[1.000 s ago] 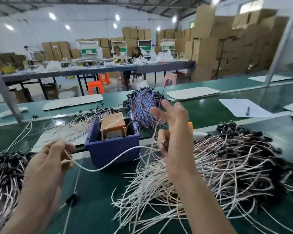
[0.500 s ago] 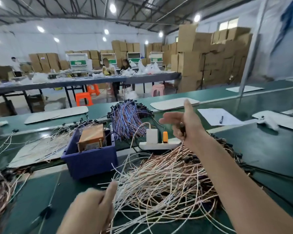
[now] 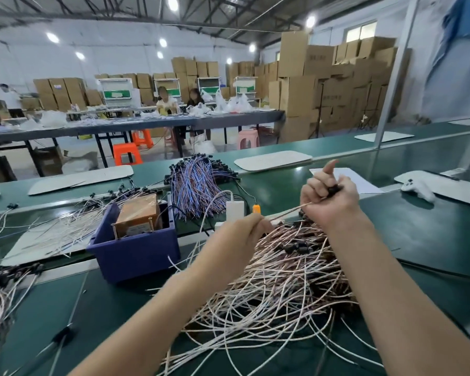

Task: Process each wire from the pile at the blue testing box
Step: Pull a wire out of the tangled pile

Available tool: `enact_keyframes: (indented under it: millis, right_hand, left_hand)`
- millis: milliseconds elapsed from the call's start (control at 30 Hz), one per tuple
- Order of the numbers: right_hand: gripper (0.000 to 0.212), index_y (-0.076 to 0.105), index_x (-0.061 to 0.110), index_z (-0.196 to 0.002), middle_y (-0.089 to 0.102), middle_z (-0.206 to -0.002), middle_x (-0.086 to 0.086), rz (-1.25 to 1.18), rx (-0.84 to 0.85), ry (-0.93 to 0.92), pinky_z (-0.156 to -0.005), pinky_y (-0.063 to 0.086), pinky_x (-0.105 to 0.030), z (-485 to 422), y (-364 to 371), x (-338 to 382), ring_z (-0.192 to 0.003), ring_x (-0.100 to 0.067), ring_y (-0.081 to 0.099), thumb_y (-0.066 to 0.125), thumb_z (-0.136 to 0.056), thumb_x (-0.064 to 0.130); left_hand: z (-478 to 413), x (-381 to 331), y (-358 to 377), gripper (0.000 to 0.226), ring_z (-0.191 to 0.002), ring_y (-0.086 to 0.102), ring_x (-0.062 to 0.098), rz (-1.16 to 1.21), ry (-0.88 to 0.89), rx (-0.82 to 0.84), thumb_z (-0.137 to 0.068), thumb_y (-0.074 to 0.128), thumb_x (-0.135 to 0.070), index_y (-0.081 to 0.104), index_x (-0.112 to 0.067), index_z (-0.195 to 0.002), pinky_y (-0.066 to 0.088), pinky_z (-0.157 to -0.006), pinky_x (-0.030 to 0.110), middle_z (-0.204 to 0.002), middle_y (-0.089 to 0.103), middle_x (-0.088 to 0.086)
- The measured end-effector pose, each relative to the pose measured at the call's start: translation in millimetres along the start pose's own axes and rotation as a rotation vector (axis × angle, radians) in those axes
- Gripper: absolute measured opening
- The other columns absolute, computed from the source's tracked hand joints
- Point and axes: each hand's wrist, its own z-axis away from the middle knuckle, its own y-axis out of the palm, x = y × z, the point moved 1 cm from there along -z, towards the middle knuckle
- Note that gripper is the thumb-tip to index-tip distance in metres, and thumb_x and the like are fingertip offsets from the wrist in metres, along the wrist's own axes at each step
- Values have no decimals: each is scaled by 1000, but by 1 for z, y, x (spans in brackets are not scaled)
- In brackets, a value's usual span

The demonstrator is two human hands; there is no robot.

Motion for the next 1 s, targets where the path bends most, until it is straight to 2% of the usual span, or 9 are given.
enact_keyframes:
  millis: [100,233,300,367,467,600,700,800,1000]
  right_hand:
    - [69,71,21,-69,41,-45,7,225,-192,-109,-41,24,-19,-10,-16,17,-40,-11,31,17,-107,39]
    - [46,68,14,-102,69,-81,2,1129,-413,-563,-62,36,-23,-4,-25,15,-68,-7,52,27,-106,33]
    - [34,64,18,-106,63,-84,6,1359,-281,-837,-59,36,-12,5,-20,-3,-68,5,50,32,-102,29]
    - [26,61,23,-107,62,-84,8,1379,-101,-878,-62,37,-9,15,-12,-32,-66,5,52,38,-98,30]
    - [19,57,31,-110,65,-91,7,1389,90,-725,-63,41,-21,30,-1,-92,-66,-2,53,44,-95,32]
    - [17,60,32,-107,68,-87,10,1234,266,-464,-61,48,-13,57,2,-187,-70,1,61,47,-98,27]
    - [25,66,28,-101,71,-80,11,1187,457,-117,-59,49,-14,72,-3,-256,-66,-7,65,45,-104,14]
    - [30,69,19,-99,71,-74,5,1192,623,138,-54,44,-15,85,-14,-311,-59,-13,63,43,-105,6]
    - [30,72,19,-101,73,-78,4,1208,529,378,-53,45,-20,88,-54,-347,-62,-13,66,44,-106,11]
  left_hand:
    - [-8,16,2,38,-75,65,21,-382,41,39,-109,28,-44,56,-19,-105,55,-69,42,-89,68,-3]
    - [-9,30,41,41,-94,64,21,-414,44,167,-110,26,-40,60,-16,-112,53,-86,40,-105,65,1]
    - [-5,34,55,50,-118,54,24,-463,56,301,-108,25,-47,51,-15,-136,43,-107,44,-127,58,7]
    - [0,36,49,61,-133,43,27,-505,105,288,-105,23,-55,38,-17,-149,33,-115,48,-144,47,10]
    - [19,43,1,57,-124,50,27,-537,200,102,-105,24,-52,45,-18,-144,41,-104,44,-136,55,9]
    - [72,82,-87,46,-98,58,22,-632,159,16,-108,24,-41,63,-18,-115,42,-86,34,-110,66,0]
    - [124,134,-142,37,-88,60,23,-624,-120,-40,-108,31,-36,58,-15,-94,47,-81,35,-98,68,3]
    - [175,194,-187,32,-79,64,19,-627,-502,-129,-107,38,-32,62,-13,-101,56,-77,39,-90,67,2]
    - [230,270,-228,29,-79,67,20,-852,-934,-50,-106,40,-23,65,-12,-97,59,-72,37,-92,70,4]
